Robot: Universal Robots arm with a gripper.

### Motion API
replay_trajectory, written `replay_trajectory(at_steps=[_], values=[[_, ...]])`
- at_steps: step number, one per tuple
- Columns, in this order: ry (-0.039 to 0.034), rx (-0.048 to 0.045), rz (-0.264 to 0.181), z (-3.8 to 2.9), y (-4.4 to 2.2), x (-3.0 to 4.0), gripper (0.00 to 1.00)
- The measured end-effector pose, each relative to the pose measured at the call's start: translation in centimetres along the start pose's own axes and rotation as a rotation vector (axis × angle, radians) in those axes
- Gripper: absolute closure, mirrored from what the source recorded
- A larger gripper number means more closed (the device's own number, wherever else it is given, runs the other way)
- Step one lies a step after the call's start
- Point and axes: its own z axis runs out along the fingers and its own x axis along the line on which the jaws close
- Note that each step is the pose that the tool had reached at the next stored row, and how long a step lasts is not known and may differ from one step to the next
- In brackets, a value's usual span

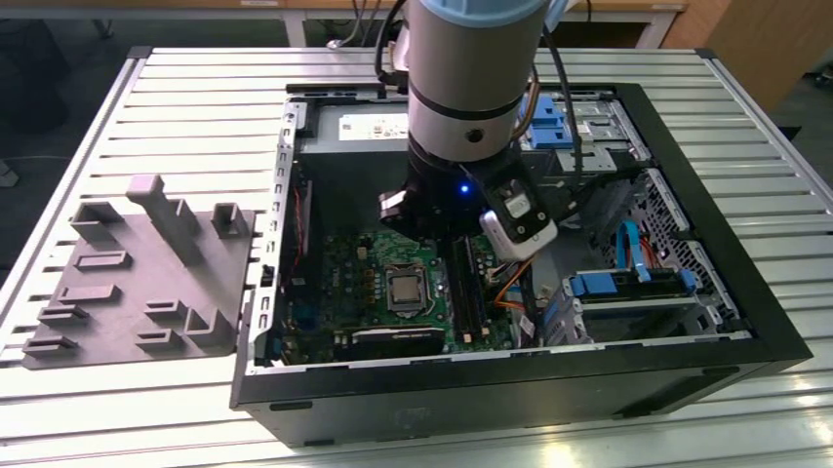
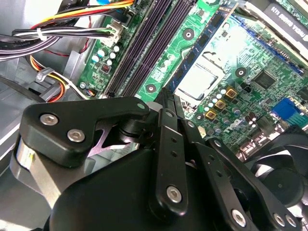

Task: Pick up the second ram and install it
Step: 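Insert the second ram into the second slot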

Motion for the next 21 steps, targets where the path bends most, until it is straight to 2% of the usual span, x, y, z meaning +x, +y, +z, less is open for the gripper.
replay_trajectory(at_steps=[21], values=[[-0.0001,-0.0013,0.000,0.47,-0.04,-0.12,0.89]])
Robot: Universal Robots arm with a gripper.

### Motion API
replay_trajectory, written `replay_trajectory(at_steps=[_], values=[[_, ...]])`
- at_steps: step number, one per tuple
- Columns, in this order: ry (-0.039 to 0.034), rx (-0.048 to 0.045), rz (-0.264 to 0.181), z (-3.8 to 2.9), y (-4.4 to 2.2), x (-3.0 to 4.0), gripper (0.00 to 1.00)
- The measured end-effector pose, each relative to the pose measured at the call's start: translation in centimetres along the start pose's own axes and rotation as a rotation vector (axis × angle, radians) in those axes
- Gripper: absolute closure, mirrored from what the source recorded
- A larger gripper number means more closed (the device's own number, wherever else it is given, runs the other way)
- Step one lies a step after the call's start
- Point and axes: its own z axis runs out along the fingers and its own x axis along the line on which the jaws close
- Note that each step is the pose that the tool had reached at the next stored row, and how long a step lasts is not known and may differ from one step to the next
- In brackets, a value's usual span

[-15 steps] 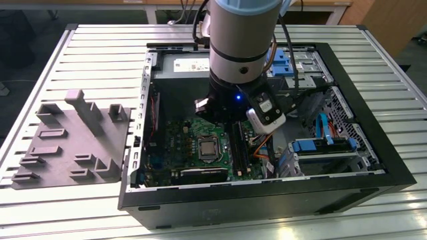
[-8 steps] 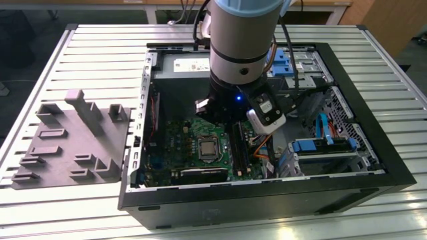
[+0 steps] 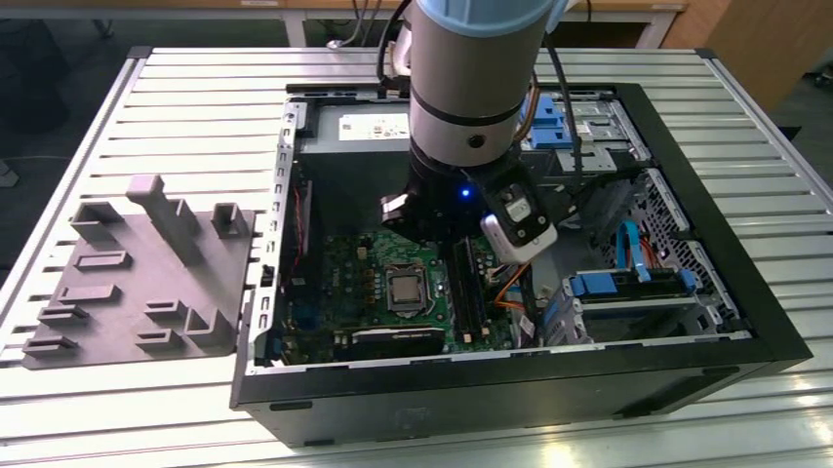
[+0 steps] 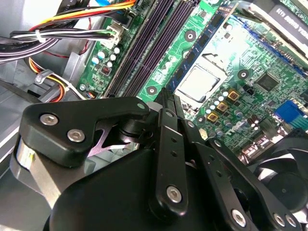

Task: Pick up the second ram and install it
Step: 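Insert the second ram into the second slot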

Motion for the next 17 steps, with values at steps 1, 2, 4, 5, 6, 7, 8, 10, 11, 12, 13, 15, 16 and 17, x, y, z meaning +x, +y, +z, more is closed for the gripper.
replay_trajectory(at_steps=[1,2,4,5,6,7,8,10,11,12,13,15,16,17], values=[[0.0000,-0.0001,0.000,0.03,0.00,0.00,0.89],[-0.0001,-0.0002,0.000,0.05,0.00,0.00,0.89],[0.0000,-0.0003,0.000,0.09,-0.01,0.00,0.89],[-0.0001,-0.0003,0.000,0.11,-0.01,0.00,0.89],[-0.0001,-0.0003,0.000,0.13,-0.01,0.00,0.89],[0.0000,-0.0004,0.000,0.15,-0.01,0.00,0.89],[0.0000,-0.0005,0.000,0.17,-0.01,0.00,0.89],[-0.0001,-0.0007,0.000,0.23,-0.02,0.01,0.89],[-0.0001,-0.0008,0.000,0.25,-0.02,0.01,0.89],[-0.0001,-0.0008,0.000,0.28,-0.02,0.01,0.89],[-0.0001,-0.0009,0.000,0.30,-0.02,0.01,0.89],[-0.0001,-0.0011,0.000,0.35,-0.03,0.01,0.89],[-0.0001,-0.0012,0.000,0.38,-0.03,0.01,0.89],[-0.0001,-0.0014,0.000,0.41,-0.03,0.01,0.89]])
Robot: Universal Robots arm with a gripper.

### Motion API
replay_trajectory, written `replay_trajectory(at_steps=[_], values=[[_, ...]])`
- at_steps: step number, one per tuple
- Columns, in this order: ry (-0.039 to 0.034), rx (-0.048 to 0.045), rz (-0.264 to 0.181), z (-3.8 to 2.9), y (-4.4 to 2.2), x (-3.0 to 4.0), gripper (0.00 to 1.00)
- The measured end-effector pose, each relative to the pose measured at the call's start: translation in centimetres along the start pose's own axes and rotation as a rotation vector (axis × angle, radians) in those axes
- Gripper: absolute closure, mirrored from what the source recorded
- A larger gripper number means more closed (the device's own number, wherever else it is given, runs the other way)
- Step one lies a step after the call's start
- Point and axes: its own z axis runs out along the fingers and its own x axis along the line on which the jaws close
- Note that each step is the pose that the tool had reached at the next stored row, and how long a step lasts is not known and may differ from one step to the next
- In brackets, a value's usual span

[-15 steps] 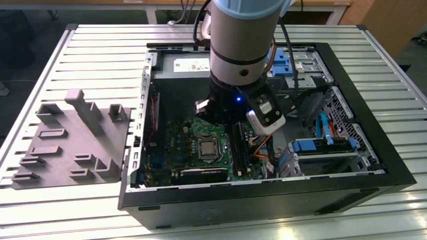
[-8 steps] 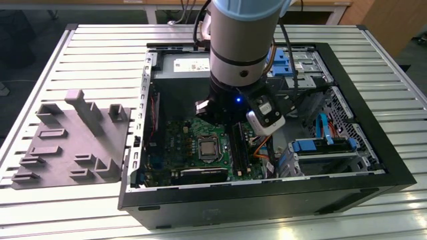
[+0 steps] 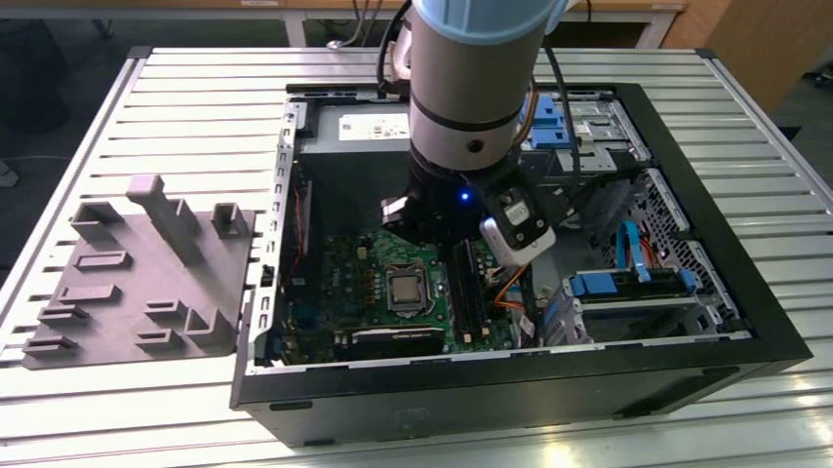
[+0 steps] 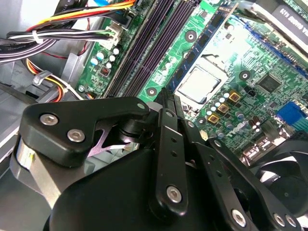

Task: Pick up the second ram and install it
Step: 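Insert the second ram into the second slot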

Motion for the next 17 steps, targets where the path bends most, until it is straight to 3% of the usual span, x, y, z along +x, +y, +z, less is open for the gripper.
replay_trajectory(at_steps=[17], values=[[0.0000,-0.0013,0.000,0.38,-0.03,0.01,0.89]])
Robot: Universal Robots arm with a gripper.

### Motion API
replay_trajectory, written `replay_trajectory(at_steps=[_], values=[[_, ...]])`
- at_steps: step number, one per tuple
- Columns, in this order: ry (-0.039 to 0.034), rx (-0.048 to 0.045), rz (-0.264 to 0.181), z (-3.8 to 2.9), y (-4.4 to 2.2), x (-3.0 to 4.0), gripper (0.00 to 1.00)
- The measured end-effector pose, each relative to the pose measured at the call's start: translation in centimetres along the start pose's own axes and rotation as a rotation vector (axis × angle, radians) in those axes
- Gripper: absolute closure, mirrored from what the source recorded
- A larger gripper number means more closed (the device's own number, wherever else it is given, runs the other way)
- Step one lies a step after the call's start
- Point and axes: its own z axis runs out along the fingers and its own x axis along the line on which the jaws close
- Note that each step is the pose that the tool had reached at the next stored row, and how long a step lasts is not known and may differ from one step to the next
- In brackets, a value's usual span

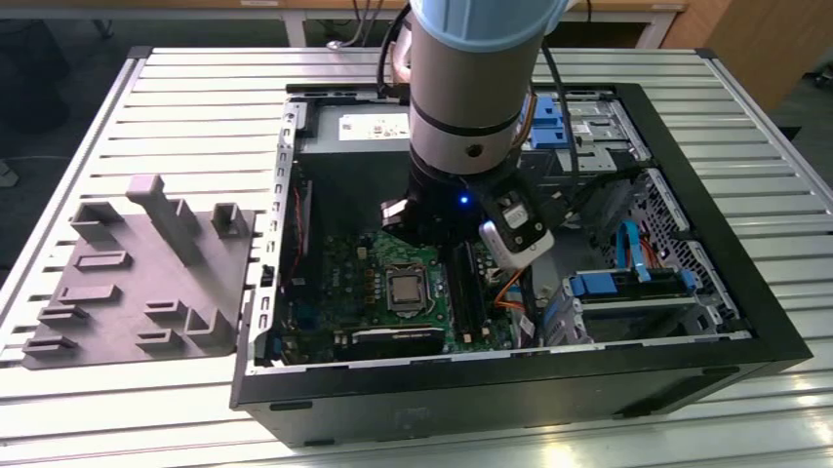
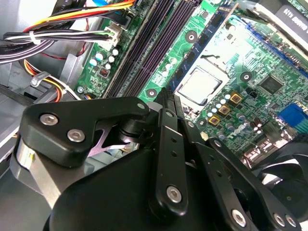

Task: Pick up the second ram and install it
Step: 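Insert the second ram into the second slot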

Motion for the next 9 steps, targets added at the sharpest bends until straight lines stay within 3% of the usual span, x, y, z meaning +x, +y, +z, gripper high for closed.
replay_trajectory(at_steps=[9], values=[[0.0000,-0.0005,0.000,0.25,-0.02,0.01,0.89]])
